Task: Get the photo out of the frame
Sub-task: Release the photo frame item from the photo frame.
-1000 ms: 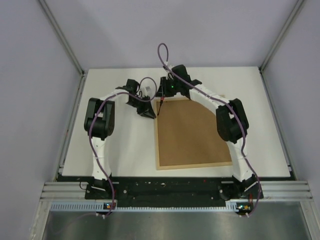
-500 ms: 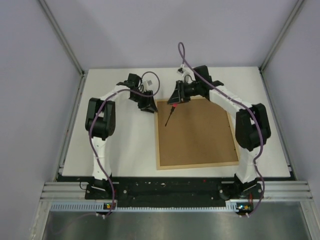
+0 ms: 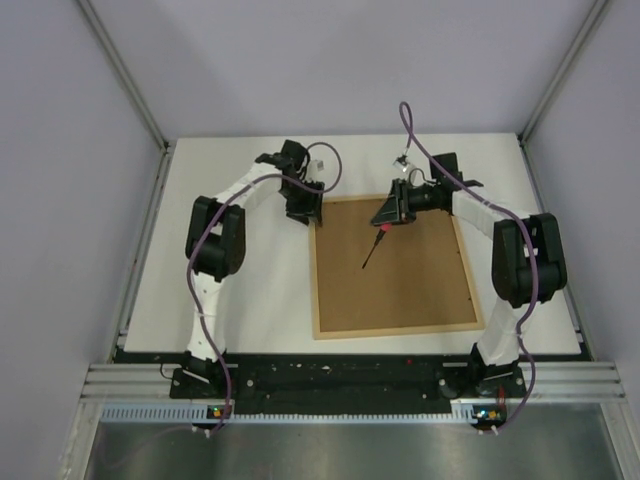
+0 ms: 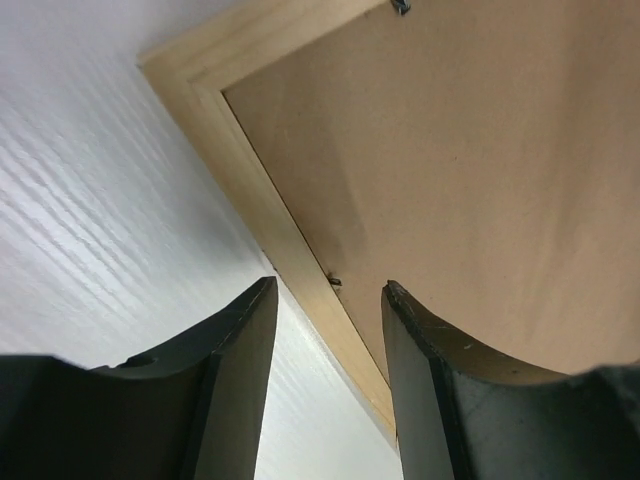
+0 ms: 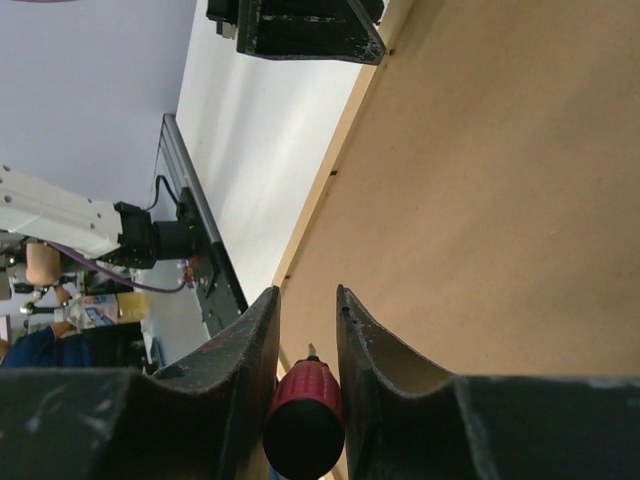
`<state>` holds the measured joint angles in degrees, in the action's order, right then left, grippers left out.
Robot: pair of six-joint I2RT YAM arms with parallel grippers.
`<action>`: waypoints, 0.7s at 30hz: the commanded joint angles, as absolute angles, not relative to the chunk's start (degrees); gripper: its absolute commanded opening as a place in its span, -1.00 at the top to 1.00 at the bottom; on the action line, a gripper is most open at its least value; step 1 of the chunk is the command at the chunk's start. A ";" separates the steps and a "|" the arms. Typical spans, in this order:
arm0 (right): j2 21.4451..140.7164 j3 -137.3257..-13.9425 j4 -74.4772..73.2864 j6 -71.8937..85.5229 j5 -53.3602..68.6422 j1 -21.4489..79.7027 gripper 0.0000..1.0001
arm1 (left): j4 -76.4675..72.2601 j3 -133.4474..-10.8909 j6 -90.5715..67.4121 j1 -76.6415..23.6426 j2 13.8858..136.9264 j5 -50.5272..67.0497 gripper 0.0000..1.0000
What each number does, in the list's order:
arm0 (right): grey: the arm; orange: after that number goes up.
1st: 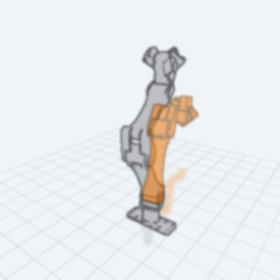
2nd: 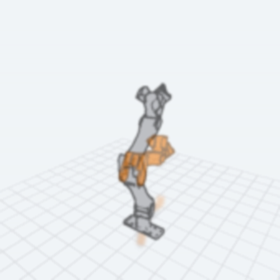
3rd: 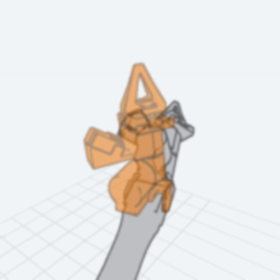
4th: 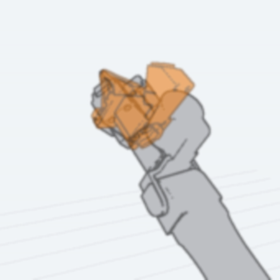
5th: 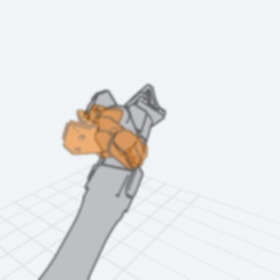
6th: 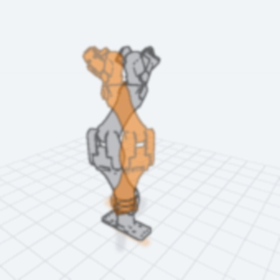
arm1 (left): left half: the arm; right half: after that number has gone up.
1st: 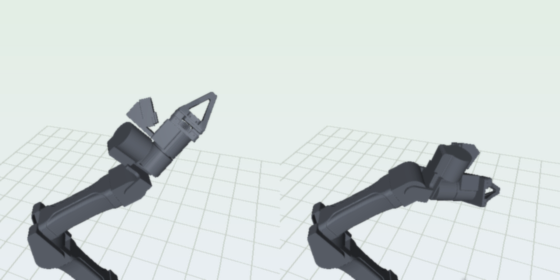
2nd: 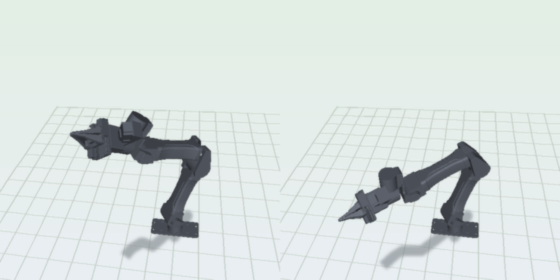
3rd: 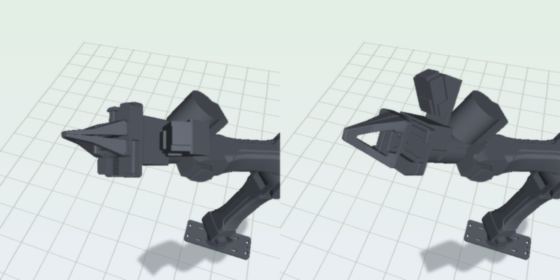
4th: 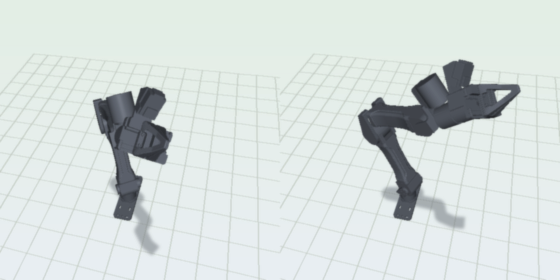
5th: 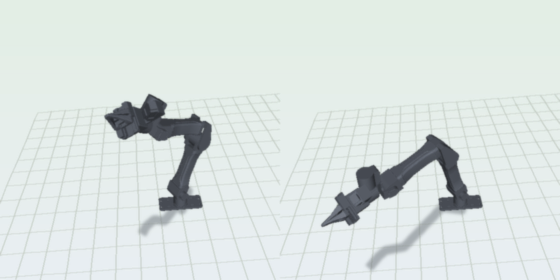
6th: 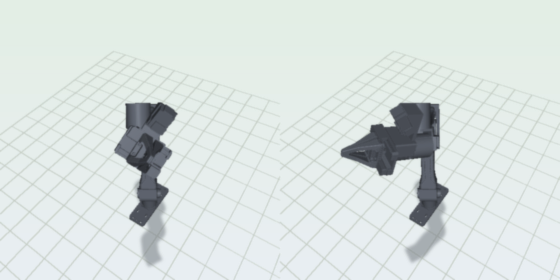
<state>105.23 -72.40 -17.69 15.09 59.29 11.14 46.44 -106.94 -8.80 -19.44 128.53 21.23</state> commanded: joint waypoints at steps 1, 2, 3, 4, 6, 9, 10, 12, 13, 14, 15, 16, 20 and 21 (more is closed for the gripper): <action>103.19 -72.25 -14.41 12.66 61.26 11.60 1.00 | 49.75 -107.32 -6.77 -21.27 128.76 14.95 -0.06; 103.18 -72.16 -14.33 12.57 61.17 11.60 1.00 | 50.09 -107.31 -6.85 -21.53 128.59 14.07 -0.07; 103.10 -72.07 -14.24 12.48 61.00 11.69 1.00 | 50.10 -107.23 -6.86 -21.88 128.58 13.37 -0.08; 103.01 -71.98 -14.06 12.48 61.00 11.69 1.00 | 50.10 -107.14 -6.86 -22.06 128.58 12.75 -0.08; 102.92 -71.72 -13.71 12.74 60.91 11.60 1.00 | 50.10 -106.96 -6.94 -22.59 129.02 11.34 -0.09; 102.75 -71.28 -13.01 13.18 61.17 11.51 1.00 | 50.10 -107.31 -7.12 -23.38 130.34 9.85 -0.09; 102.74 -71.19 -12.75 13.44 61.35 11.60 1.00 | 50.18 -107.66 -7.21 -23.64 130.86 9.67 -0.09; 102.57 -70.84 -12.31 13.71 61.52 11.60 1.00 | 50.36 -108.54 -7.29 -23.99 131.92 9.06 -0.08; 102.13 -70.67 -12.22 13.80 61.70 11.60 1.00 | 50.27 -108.98 -7.47 -24.08 132.45 8.88 -0.08; 102.22 -70.58 -12.04 13.80 61.87 11.69 1.00 | 50.27 -109.25 -7.56 -24.08 132.71 9.05 -0.08; 102.13 -70.40 -11.87 13.80 61.79 11.69 1.00 | 50.19 -109.51 -7.82 -24.17 132.80 9.05 -0.07; 101.87 -70.31 -11.87 13.80 61.79 11.60 1.00 | 50.19 -109.69 -8.00 -24.17 132.89 8.97 -0.07; 101.87 -70.05 -11.34 13.97 62.05 11.60 1.00 | 49.83 -110.48 -8.44 -24.52 132.89 9.14 -0.01; 101.87 -70.14 -11.25 13.97 61.88 11.60 1.00 | 49.92 -110.57 -8.52 -24.78 132.80 9.05 0.02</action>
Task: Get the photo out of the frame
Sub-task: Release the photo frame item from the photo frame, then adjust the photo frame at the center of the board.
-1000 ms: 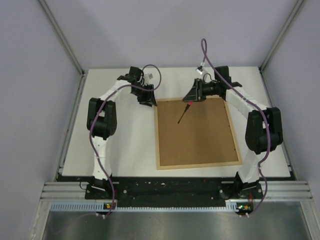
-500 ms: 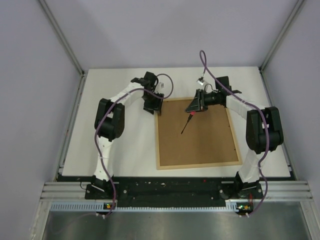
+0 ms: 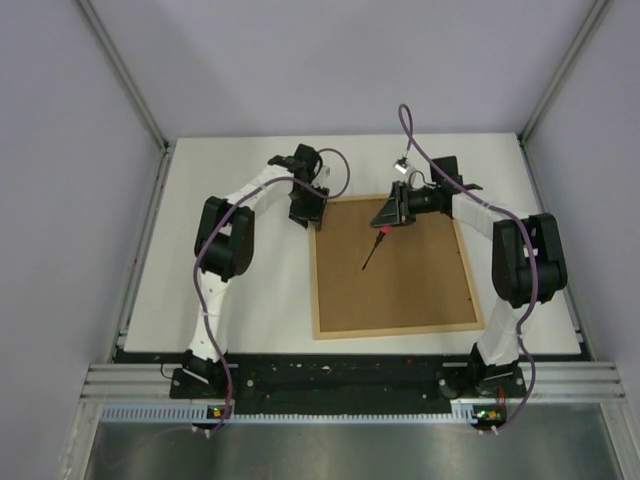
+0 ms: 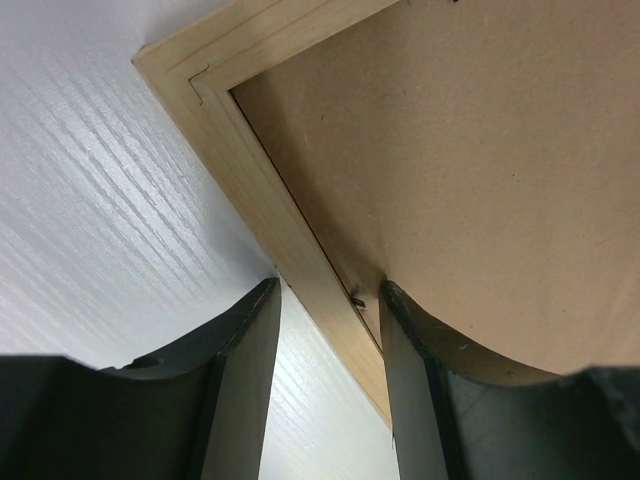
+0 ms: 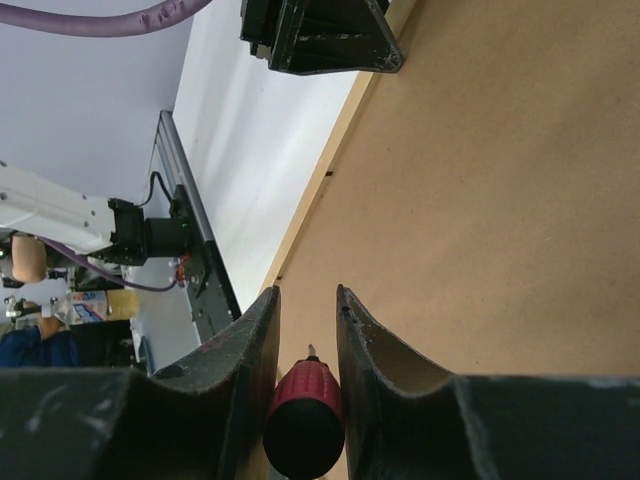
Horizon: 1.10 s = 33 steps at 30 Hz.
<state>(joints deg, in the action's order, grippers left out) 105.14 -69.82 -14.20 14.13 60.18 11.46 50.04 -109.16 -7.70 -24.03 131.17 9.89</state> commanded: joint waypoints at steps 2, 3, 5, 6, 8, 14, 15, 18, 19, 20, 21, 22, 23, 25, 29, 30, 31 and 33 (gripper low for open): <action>102.22 -70.05 -10.99 14.15 61.79 11.60 1.00 | 50.10 -110.66 -8.53 -25.13 132.89 8.88 0.09; 102.30 -69.96 -10.81 14.06 61.53 11.69 1.00 | 50.18 -110.48 -8.53 -25.31 132.80 8.79 0.13; 102.74 -69.61 -10.64 13.71 60.56 11.69 1.00 | 50.10 -109.69 -8.53 -25.49 132.54 8.79 0.22; 103.27 -69.52 -10.63 13.28 59.77 11.52 1.00 | 50.01 -109.25 -8.53 -25.58 132.37 8.70 0.29; 104.84 -69.61 -10.63 12.66 58.10 11.60 1.00 | 49.92 -108.46 -8.61 -25.49 131.75 8.61 0.48; 108.98 -70.14 -10.37 12.83 53.80 11.69 1.00 | 50.01 -107.93 -8.44 -25.49 129.99 8.09 0.83; 109.33 -70.22 -10.55 12.75 52.66 11.69 1.00 | 50.01 -107.84 -8.44 -25.40 129.73 8.00 0.89; 110.47 -70.22 -11.25 12.31 49.23 11.69 1.00 | 49.66 -107.76 -8.70 -25.49 129.11 8.35 1.00; 111.09 -70.49 -11.69 12.13 48.35 11.60 1.00 | 49.57 -107.75 -8.88 -25.49 128.94 8.52 1.00; 111.62 -70.66 -11.95 11.95 47.73 11.60 1.00 | 49.40 -107.75 -8.96 -25.49 128.59 9.05 1.00; 111.97 -70.84 -12.21 11.95 47.12 11.60 1.00 | 49.13 -107.49 -9.23 -25.40 128.41 9.14 1.00; 112.32 -70.84 -12.39 11.87 46.67 11.60 1.00 | 48.78 -107.32 -9.58 -25.40 127.97 9.66 1.00; 112.41 -70.93 -12.48 11.78 46.32 11.60 1.00 | 48.52 -106.97 -10.54 -25.40 127.36 9.67 1.00; 112.76 -71.02 -12.66 11.78 45.36 11.69 1.00 | 47.21 -105.92 -12.39 -24.96 126.13 12.11 1.00; 113.38 -71.28 -12.92 11.60 44.30 11.69 1.00 | 41.76 -101.00 -17.39 -22.42 121.83 19.67 1.00; 113.38 -71.28 -12.83 11.60 44.38 11.60 1.00 | 39.75 -99.16 -18.62 -21.54 120.69 21.51 1.00; 113.47 -71.28 -12.92 11.69 44.30 11.60 1.00 | 37.55 -97.57 -19.85 -20.75 119.80 23.45 1.00; 113.64 -71.46 -13.01 11.69 44.21 11.60 1.00 | 35.26 -95.02 -21.61 -18.90 118.83 26.53 1.00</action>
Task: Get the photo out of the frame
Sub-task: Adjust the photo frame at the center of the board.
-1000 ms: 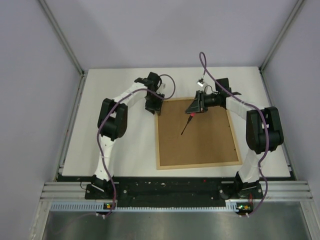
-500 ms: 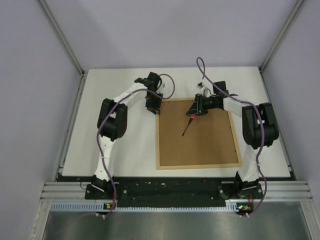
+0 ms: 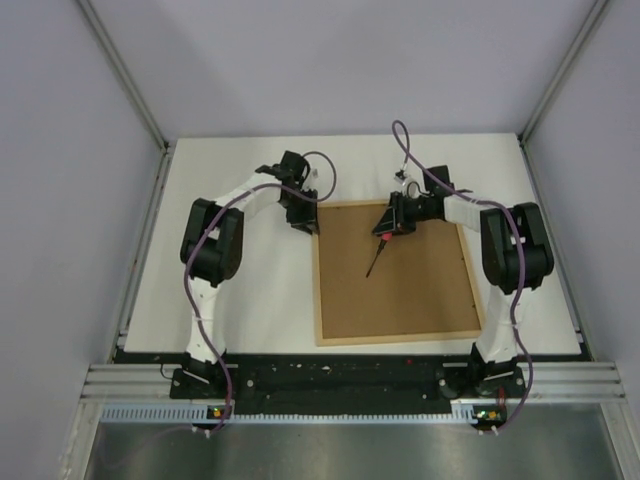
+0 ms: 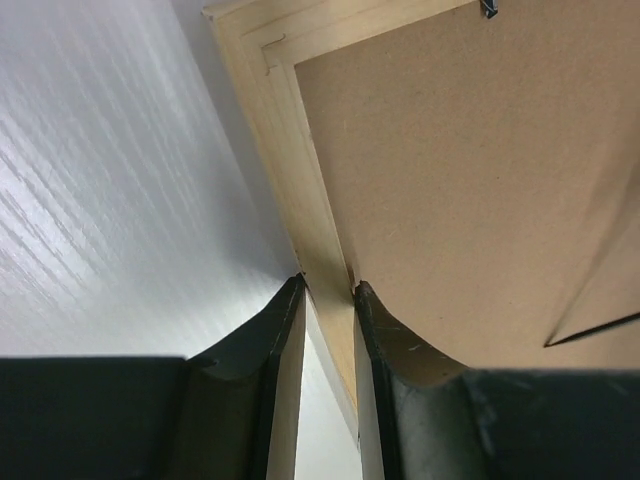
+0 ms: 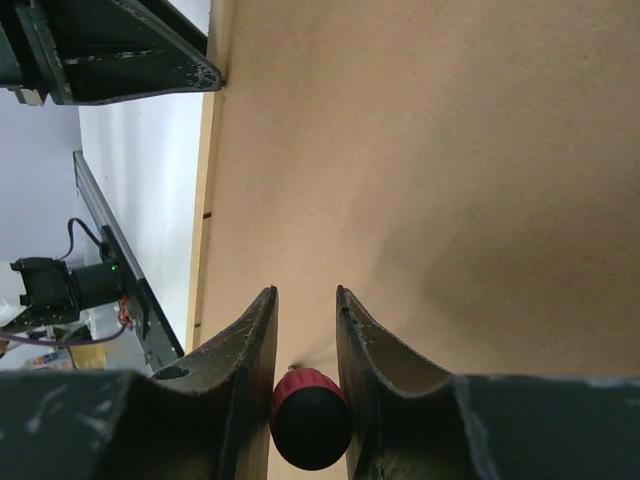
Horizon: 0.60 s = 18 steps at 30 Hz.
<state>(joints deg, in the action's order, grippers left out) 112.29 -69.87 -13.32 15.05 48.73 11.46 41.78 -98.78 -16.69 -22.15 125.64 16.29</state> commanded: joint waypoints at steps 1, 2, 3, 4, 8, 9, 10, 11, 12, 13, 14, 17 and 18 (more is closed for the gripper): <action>113.64 -71.46 -12.92 11.69 44.21 11.60 1.00 | 34.03 -93.97 -22.58 -18.37 118.57 28.37 1.00; 113.73 -71.46 -13.01 11.69 44.21 11.69 1.00 | 32.27 -92.74 -23.37 -17.33 118.30 30.30 1.00; 113.82 -71.63 -13.01 11.69 44.21 11.60 1.00 | 30.95 -91.77 -24.25 -16.53 117.95 31.63 1.00; 113.99 -71.54 -13.01 11.60 44.03 11.69 1.00 | 29.72 -90.63 -25.13 -15.91 117.69 33.38 1.00; 114.08 -71.63 -12.92 11.69 44.03 11.69 1.00 | 25.50 -87.81 -27.59 -13.63 116.90 38.05 1.00; 114.17 -71.72 -12.92 11.69 44.03 11.60 1.00 | 24.88 -87.54 -27.86 -13.28 116.89 38.67 1.00; 114.17 -71.72 -12.83 11.78 44.21 11.69 1.00 | 24.53 -87.45 -28.04 -12.92 116.72 39.02 1.00; 114.26 -71.81 -12.92 11.78 44.30 11.69 1.00 | 24.09 -87.54 -28.21 -12.57 116.81 39.72 1.00; 114.17 -71.81 -12.92 11.78 44.47 11.60 1.00 | 24.08 -88.32 -27.95 -12.22 116.98 40.16 1.00; 113.91 -71.89 -13.01 11.86 44.82 11.69 1.00 | 24.78 -89.64 -27.25 -11.87 117.24 39.90 1.00; 113.56 -72.07 -13.01 11.78 45.17 11.60 1.00 | 25.22 -90.87 -25.59 -11.52 117.42 39.38 0.97; 111.54 -73.38 -14.32 10.20 46.23 11.60 1.00 | 26.71 -97.70 -18.13 -10.99 118.12 36.22 0.33; 110.75 -74.00 -15.63 8.98 46.67 11.60 1.00 | 27.68 -100.95 -14.71 -11.07 118.73 36.47 0.13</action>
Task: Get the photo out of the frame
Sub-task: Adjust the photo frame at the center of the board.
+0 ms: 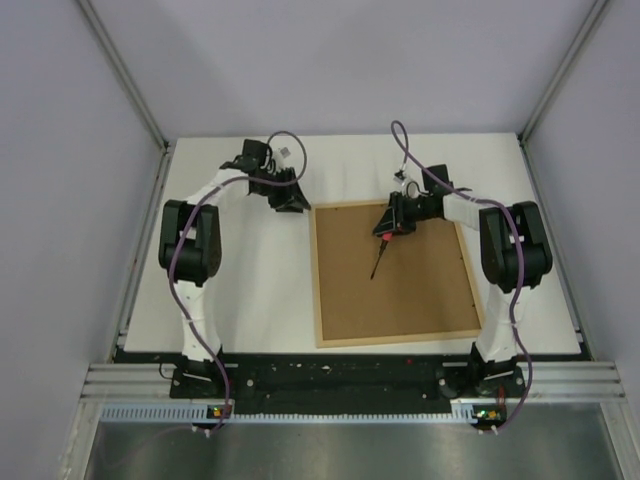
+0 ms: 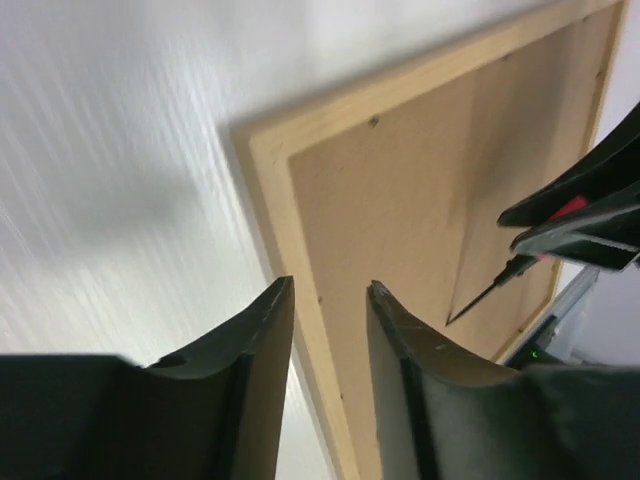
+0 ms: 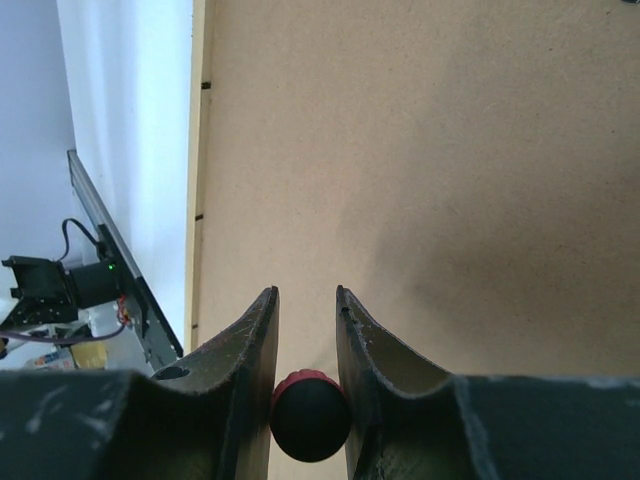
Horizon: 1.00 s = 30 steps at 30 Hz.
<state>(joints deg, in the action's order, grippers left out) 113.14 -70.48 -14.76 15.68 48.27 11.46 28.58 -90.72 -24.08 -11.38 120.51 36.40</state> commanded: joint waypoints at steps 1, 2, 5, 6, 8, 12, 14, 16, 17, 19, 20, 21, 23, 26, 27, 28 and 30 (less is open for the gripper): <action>109.96 -74.70 -16.78 8.01 47.10 11.60 1.00 | 29.25 -104.12 -11.72 -11.16 119.70 36.30 -0.02; 108.73 -75.32 -17.83 6.61 47.20 11.60 1.00 | 31.36 -107.72 -9.69 -11.25 121.27 35.69 -0.16; 105.04 -76.37 -20.73 2.92 46.85 11.69 1.00 | 35.31 -116.16 -2.22 -11.95 125.40 37.44 -0.64; 103.90 -76.90 -21.87 1.77 46.58 11.52 1.00 | 36.55 -118.28 -0.54 -12.21 126.64 37.70 -0.74; 101.26 -77.78 -24.60 0.36 46.06 11.60 1.00 | 40.41 -122.15 6.12 -13.44 129.45 38.94 -0.96; 95.46 -79.27 -28.64 -3.77 45.79 10.90 1.00 | 44.73 -124.72 19.39 -17.04 132.45 33.77 -0.96; 92.65 -79.72 -30.31 -4.39 46.49 9.85 1.00 | 45.26 -123.93 25.11 -18.80 133.15 30.52 -0.96; 89.57 -79.72 -31.37 -4.92 47.63 8.53 1.00 | 45.00 -123.57 28.63 -19.86 134.03 28.57 -0.96; 88.17 -79.37 -31.72 -5.10 48.16 7.57 1.00 | 44.74 -123.66 28.91 -20.30 134.56 27.69 -0.96; 85.53 -78.84 -32.52 -5.62 48.95 6.51 1.00 | 44.12 -124.01 29.79 -20.91 135.61 25.59 -0.94; 84.21 -78.40 -32.78 -6.06 49.22 6.07 1.00 | 44.12 -124.19 30.32 -21.18 136.22 24.71 -0.93; 83.24 -78.14 -33.22 -6.50 49.48 5.72 1.00 | 43.77 -124.19 30.41 -21.36 136.58 24.09 -0.92; 80.96 -77.26 -33.57 -6.86 49.66 5.28 1.00 | 43.42 -124.19 30.85 -21.62 137.19 22.86 -0.87; 78.84 -76.21 -33.57 -6.94 50.53 5.01 1.00 | 43.33 -124.10 31.37 -21.97 137.99 21.36 -0.79; 78.32 -76.03 -33.49 -6.94 50.80 5.01 1.00 | 43.33 -123.93 31.72 -22.06 138.25 21.01 -0.76; 77.88 -75.68 -33.49 -6.94 51.06 5.01 1.00 | 43.33 -123.75 32.25 -22.06 138.34 20.74 -0.73; 77.61 -75.32 -33.40 -7.03 51.24 4.92 1.00 | 43.50 -123.84 32.52 -22.32 138.69 19.78 -0.68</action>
<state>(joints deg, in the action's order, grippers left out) 79.88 -76.44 -33.12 -5.48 48.95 5.10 44.21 -123.20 29.80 -22.26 138.32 22.15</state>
